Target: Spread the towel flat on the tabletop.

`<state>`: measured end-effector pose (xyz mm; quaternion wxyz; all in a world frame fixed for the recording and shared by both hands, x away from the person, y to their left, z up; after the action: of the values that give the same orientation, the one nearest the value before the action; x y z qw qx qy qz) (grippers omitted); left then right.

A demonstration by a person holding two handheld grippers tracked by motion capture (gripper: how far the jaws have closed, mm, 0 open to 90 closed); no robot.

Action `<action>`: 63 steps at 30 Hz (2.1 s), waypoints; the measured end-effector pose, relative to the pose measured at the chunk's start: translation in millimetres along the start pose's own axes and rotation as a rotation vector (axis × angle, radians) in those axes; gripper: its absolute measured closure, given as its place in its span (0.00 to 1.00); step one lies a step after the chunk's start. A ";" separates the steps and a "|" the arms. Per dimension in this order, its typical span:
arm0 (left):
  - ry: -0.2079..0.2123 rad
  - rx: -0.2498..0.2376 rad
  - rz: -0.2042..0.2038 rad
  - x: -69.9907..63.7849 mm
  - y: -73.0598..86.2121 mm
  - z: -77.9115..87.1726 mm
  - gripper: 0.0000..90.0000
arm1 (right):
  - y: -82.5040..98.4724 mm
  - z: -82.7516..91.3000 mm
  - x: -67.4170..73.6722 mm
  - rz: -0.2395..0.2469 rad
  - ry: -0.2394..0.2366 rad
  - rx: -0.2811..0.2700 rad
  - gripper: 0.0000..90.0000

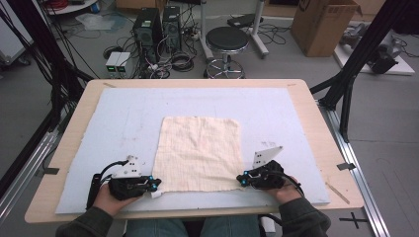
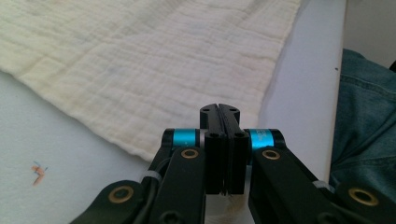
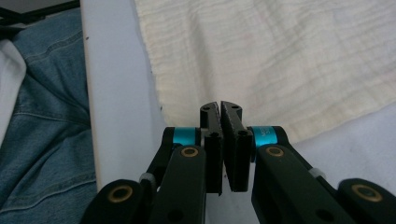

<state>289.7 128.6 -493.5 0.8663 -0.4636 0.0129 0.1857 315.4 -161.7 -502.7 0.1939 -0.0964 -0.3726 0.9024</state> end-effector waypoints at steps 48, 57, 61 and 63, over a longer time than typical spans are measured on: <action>-0.151 -0.131 0.077 31.7 -18.0 8.8 0.41 | -24.3 1.5 -45.7 -0.219 0.155 -0.149 0.31; -0.150 -0.126 0.078 31.4 -18.1 7.8 0.40 | -24.1 1.5 -45.9 -0.214 0.156 -0.148 0.30; -0.149 -0.125 0.075 30.9 -18.0 7.6 0.40 | -24.2 0.7 -44.7 -0.208 0.154 -0.145 0.30; -0.146 -0.121 0.074 31.2 -17.7 7.8 0.40 | -24.2 0.4 -44.8 -0.204 0.154 -0.145 0.30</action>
<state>323.4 135.8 -481.0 0.8278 -0.4995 -0.0445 0.2515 362.6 -165.2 -483.9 0.3050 -0.1410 -0.4288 0.8386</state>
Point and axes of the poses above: each handheld gripper's, and its own axes: z roughly backward along the jaws, y roughly out of its underside, x roughly to its left, the point moved 10 cm from there along -z, roughly forward along the jaws, and after that the axes turned 11 degrees about y, right-handed, at the moved point
